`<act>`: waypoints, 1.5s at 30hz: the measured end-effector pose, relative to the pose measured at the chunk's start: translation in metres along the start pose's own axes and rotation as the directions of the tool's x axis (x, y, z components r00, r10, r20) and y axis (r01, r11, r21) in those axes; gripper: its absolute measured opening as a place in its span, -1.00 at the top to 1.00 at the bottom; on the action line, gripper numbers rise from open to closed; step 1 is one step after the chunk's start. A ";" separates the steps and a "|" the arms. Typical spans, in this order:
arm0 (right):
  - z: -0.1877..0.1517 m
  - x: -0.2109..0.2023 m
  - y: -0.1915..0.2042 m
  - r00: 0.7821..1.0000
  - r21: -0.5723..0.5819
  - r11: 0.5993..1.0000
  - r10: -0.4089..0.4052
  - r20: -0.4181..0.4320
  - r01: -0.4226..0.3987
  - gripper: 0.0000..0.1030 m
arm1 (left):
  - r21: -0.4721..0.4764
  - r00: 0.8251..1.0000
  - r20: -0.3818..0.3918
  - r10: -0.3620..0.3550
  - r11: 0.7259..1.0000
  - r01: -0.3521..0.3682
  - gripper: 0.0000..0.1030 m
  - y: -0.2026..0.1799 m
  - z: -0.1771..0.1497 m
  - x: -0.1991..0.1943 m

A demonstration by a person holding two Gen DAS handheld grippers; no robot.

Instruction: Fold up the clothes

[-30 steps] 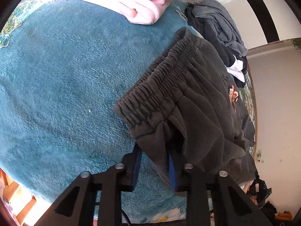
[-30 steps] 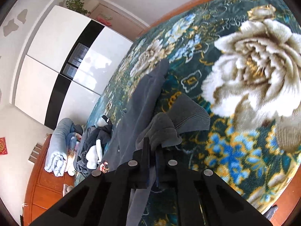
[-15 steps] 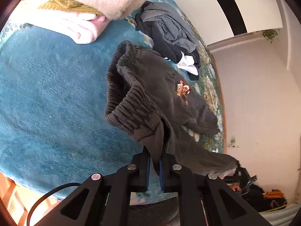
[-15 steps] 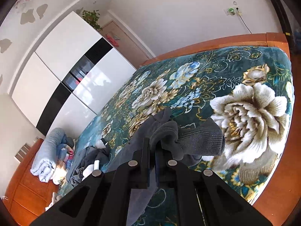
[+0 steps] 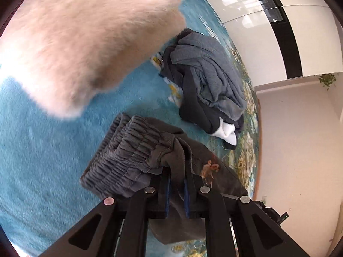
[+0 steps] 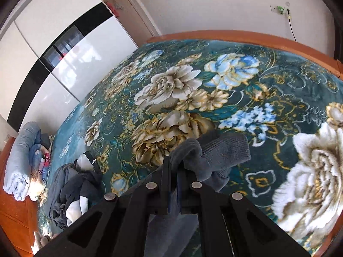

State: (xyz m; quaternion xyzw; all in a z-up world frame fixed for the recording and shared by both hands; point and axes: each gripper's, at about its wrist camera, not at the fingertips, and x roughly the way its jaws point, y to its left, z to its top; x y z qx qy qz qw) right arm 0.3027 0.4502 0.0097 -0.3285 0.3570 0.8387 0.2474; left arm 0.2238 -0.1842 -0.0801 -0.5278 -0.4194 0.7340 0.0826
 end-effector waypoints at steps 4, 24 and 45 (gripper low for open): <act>0.000 0.056 0.008 0.999 0.005 1.000 -0.025 -0.043 0.025 0.92 | 0.033 1.000 0.012 0.023 0.999 -0.024 0.74 0.001 0.006 0.015; -0.032 0.015 -0.089 0.984 0.030 0.986 0.167 -0.056 -0.165 -0.11 | 0.179 0.982 0.101 0.158 0.968 -0.174 -0.50 0.057 -0.055 -0.022; -0.040 0.078 -0.117 0.957 0.271 0.922 0.289 -0.012 -0.275 0.09 | 0.033 0.970 0.240 0.029 0.999 -0.038 -0.20 0.076 -0.024 0.031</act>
